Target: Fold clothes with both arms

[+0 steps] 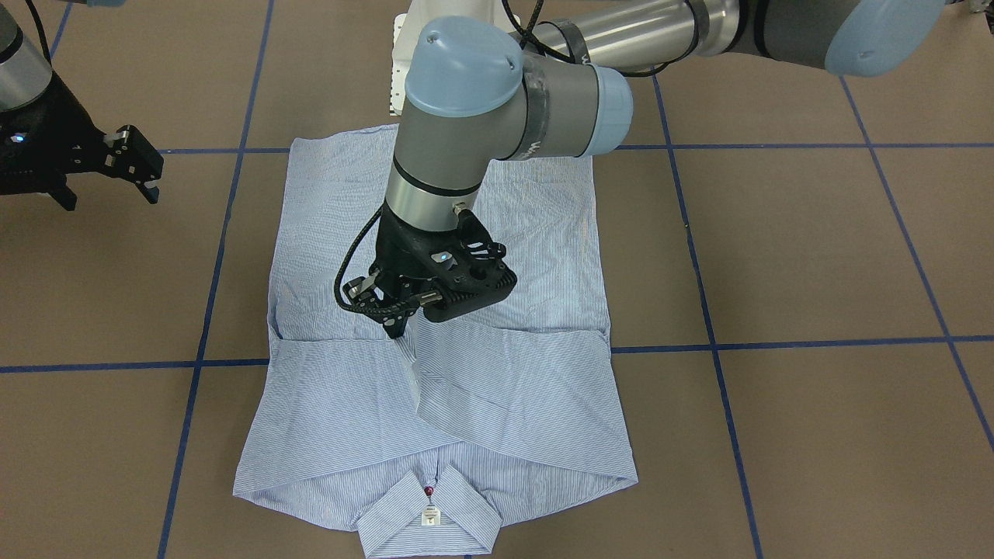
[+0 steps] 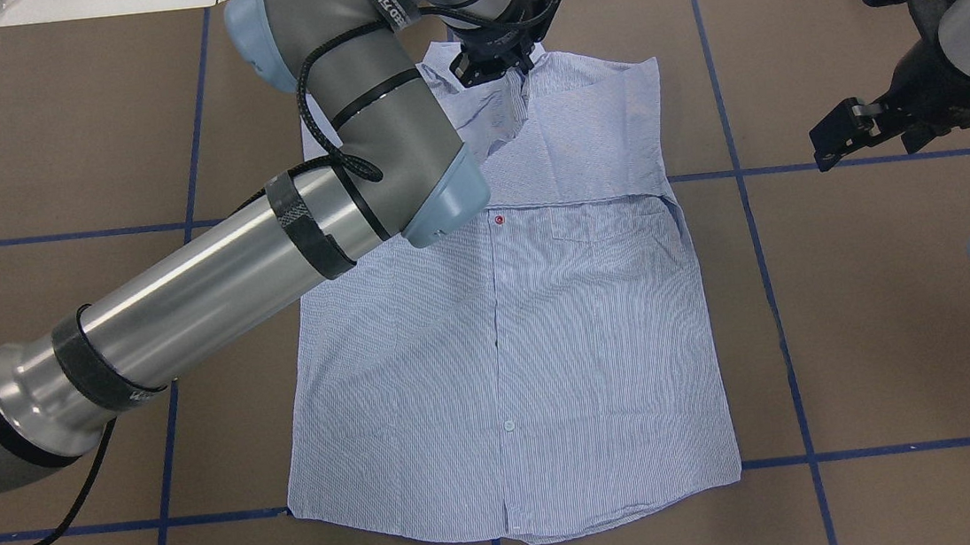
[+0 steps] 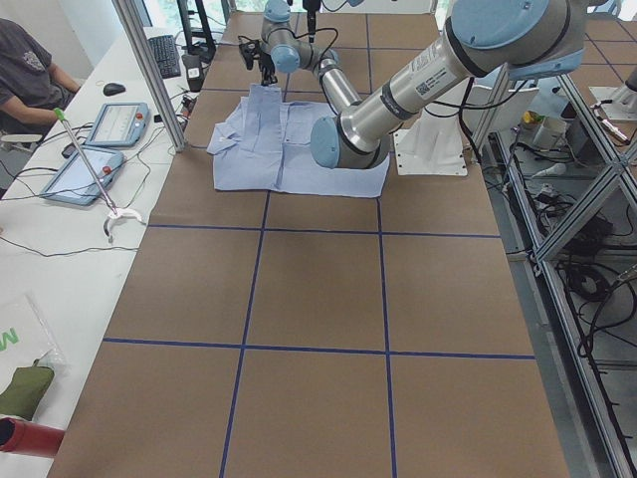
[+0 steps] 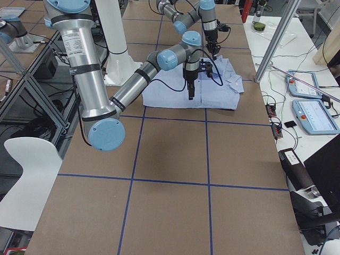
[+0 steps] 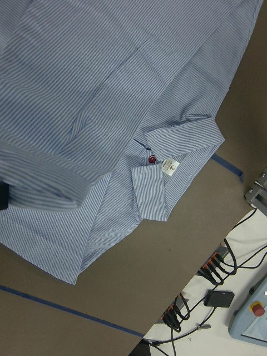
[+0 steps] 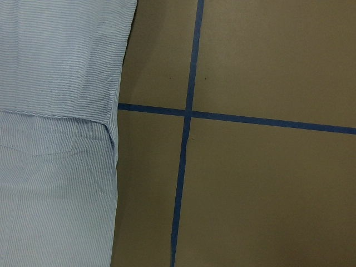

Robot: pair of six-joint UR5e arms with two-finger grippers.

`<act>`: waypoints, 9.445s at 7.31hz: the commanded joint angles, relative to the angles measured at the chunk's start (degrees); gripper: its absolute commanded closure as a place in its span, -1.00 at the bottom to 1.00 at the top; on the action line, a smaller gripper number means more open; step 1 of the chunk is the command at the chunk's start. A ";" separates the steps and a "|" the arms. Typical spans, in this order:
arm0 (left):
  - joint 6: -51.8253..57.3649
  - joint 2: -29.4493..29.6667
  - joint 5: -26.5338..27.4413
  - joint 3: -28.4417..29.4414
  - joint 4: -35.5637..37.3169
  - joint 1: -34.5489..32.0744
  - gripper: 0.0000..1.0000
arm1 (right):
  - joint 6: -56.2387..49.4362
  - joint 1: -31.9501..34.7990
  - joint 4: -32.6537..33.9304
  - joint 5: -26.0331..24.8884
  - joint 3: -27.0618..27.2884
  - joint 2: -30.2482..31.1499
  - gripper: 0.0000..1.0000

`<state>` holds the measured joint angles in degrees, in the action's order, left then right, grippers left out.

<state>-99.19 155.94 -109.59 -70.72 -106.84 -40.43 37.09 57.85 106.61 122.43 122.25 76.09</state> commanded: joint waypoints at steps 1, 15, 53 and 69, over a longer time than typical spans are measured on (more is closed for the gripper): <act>-0.13 -0.20 -0.01 -0.30 -0.04 2.01 1.00 | -0.09 -0.02 -0.09 -0.08 -0.52 -0.07 -1.00; 3.56 -6.86 3.07 3.08 -21.84 9.93 -1.00 | -0.53 -0.11 -0.87 0.53 -2.11 -0.77 -1.00; 17.36 -32.81 3.69 -38.53 1.72 5.71 -1.00 | 41.84 -38.78 -34.81 -12.92 -6.77 12.59 0.99; 16.83 -51.00 12.74 -40.81 4.79 23.38 -0.72 | 42.01 -37.29 -34.98 -14.85 -3.07 12.33 1.00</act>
<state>-82.35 105.12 -96.89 -111.52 -102.25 -17.38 79.10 20.61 71.63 107.58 119.19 88.48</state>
